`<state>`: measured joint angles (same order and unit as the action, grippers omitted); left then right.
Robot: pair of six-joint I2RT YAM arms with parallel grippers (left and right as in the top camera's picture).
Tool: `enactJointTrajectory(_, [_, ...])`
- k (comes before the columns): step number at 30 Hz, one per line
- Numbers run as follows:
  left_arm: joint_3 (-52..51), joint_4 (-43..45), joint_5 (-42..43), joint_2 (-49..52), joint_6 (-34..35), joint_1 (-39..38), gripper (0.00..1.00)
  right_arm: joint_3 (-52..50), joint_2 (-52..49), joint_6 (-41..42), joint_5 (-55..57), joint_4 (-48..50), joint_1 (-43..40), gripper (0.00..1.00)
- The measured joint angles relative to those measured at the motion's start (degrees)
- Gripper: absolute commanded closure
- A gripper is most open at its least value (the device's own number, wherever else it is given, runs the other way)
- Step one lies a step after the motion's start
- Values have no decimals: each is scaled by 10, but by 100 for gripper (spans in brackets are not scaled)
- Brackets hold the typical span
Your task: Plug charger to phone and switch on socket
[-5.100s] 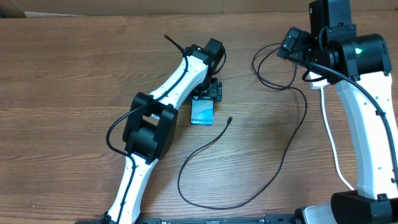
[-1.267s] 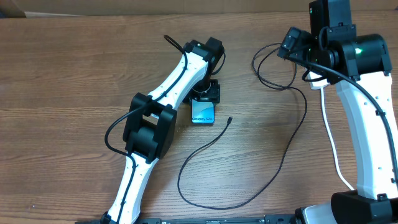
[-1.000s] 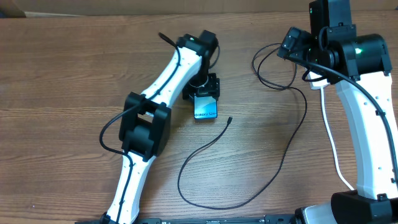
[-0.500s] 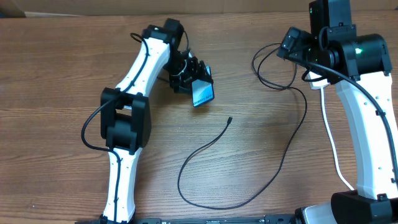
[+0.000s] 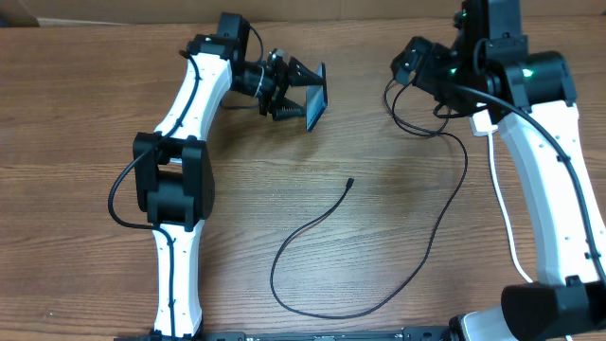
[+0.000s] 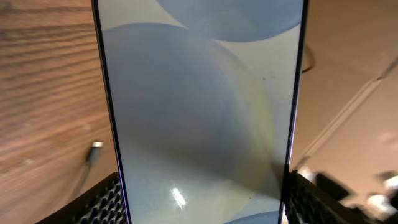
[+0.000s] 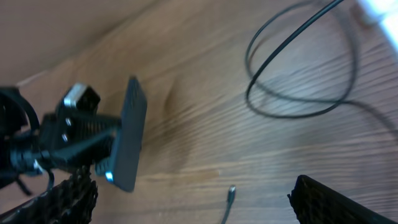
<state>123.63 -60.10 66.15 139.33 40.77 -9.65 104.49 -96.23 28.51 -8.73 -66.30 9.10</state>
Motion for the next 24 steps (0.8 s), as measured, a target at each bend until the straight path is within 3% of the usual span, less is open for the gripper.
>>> enactJointTrajectory(11, [1, 19, 44, 0, 167, 9, 32, -4, -43, 0, -37, 49, 47, 0])
enactJointTrajectory(24, [1, 32, 68, 0, 224, 9, 31, -4, -74, 20, 41, 100, 159, 0])
